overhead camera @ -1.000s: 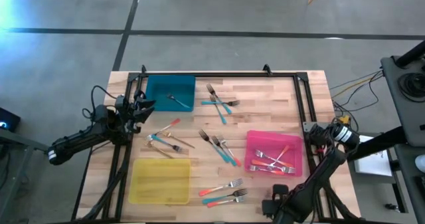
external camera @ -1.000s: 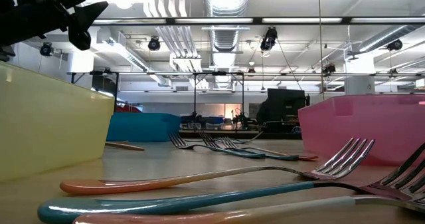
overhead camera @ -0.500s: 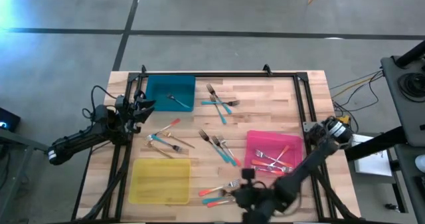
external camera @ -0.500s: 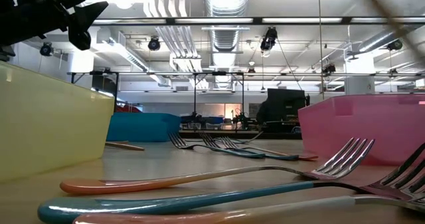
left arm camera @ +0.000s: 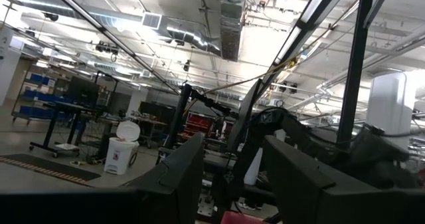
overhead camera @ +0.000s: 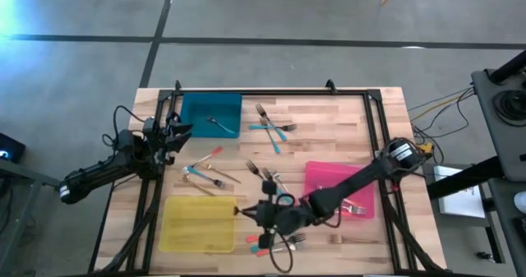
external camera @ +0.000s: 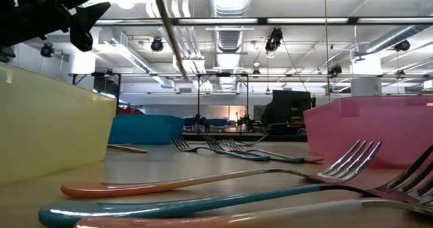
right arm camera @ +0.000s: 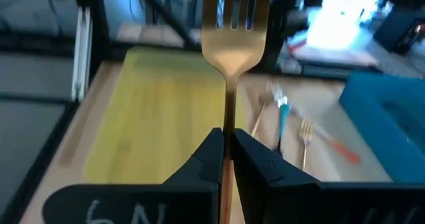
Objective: Sort silverware by color (type)
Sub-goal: Put the gold fork into the yellow bin
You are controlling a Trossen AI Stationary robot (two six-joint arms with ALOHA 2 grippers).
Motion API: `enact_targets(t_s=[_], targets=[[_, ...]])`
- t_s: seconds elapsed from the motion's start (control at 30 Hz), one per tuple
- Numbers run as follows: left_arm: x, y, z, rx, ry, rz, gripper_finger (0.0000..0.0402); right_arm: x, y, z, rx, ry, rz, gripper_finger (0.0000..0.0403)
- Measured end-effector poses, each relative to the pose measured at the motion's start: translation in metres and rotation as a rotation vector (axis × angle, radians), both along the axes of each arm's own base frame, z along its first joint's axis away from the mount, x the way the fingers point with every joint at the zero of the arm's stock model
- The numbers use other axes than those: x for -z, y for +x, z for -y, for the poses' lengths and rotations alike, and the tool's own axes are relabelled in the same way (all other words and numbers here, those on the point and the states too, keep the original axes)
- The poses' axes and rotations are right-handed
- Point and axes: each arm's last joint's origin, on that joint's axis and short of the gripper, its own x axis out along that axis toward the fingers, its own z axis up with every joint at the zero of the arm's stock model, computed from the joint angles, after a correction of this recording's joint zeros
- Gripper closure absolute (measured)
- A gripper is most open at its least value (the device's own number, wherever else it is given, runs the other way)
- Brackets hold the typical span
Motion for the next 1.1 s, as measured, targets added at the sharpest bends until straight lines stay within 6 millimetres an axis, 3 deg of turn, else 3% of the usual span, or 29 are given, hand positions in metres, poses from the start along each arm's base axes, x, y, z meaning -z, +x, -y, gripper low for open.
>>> enact_targets(t_s=[0.17, 0.37, 0.63, 0.87, 1.1], targets=[[0.000, 0.000, 0.000, 0.001, -0.001, -0.003, 0.0260, -0.001, 0.014, 0.008, -0.002, -0.006, 0.121, 0.0390], [0.001, 0.000, 0.000, 0.000, -0.003, -0.007, 0.0260, 0.017, 0.039, 0.003, -0.121, -0.054, 0.268, 0.0390], [0.001, 0.001, 0.000, 0.001, -0.006, -0.015, 0.0260, 0.039, 0.078, 0.000, -0.143, -0.099, 0.299, 0.0390], [0.002, 0.001, 0.000, 0.000, -0.008, -0.018, 0.0260, 0.052, 0.110, -0.005, -0.145, -0.063, 0.189, 0.0390], [0.002, 0.001, 0.000, 0.000, -0.008, -0.018, 0.0260, 0.035, 0.130, 0.008, -0.047, 0.076, 0.001, 0.0390]])
